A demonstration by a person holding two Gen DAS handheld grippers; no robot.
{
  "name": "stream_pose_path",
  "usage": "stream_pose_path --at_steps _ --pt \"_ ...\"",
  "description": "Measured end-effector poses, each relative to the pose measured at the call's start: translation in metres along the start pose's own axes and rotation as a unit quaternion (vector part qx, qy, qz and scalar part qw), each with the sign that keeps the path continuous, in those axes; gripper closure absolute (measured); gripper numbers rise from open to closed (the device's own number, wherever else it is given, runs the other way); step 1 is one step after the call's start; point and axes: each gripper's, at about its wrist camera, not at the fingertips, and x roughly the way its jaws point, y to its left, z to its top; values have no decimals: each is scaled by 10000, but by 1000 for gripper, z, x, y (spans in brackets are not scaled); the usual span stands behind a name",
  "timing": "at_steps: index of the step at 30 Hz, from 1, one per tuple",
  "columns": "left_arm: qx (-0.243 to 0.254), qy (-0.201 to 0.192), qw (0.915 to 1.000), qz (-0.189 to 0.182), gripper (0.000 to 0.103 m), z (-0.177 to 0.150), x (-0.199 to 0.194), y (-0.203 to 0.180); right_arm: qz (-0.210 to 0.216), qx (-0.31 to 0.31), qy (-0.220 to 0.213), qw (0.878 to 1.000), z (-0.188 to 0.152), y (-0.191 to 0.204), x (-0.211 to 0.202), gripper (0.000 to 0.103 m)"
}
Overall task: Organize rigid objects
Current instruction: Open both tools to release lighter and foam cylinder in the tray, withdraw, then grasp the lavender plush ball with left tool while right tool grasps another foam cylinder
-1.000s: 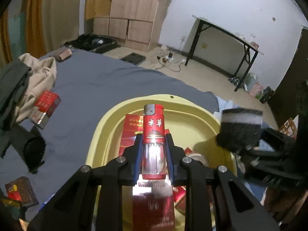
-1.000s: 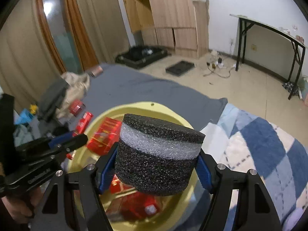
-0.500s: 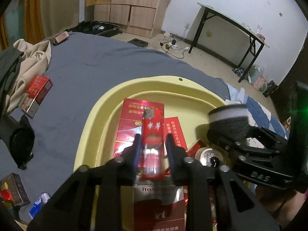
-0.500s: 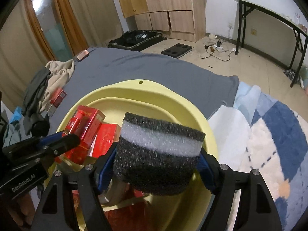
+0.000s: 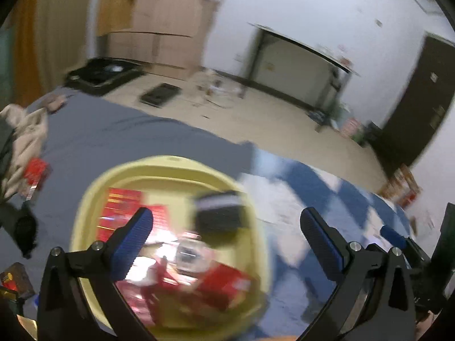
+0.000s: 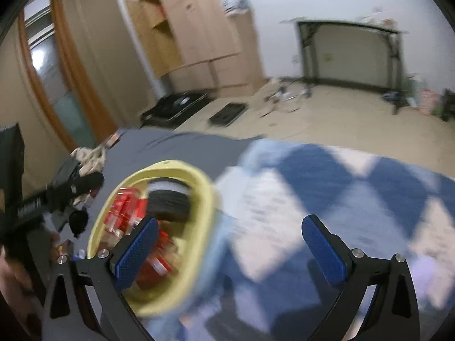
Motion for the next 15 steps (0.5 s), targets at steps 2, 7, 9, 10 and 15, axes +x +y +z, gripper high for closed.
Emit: stream_pose_path --at_steps 2,7,9,10,15 --pt "209 88 9995 -213 0 -3 -3 -38 -365 6 -131 9992 -14 -28 -42 0" --pt "509 532 9948 -703 0 -21 12 -150 -1806 -96 -326 9830 -75 -88 -118 0" --pt "700 822 9908 -813 0 -35 32 -192 -1980 138 -347 9795 -108 -107 -132 0" --pt "718 922 9896 -835 0 -39 40 -204 -1931 246 -336 9803 -125 -115 -135 0" --pt "726 1969 9737 -883 0 -69 109 -256 -1668 223 -206 9855 -147 -131 -131 0"
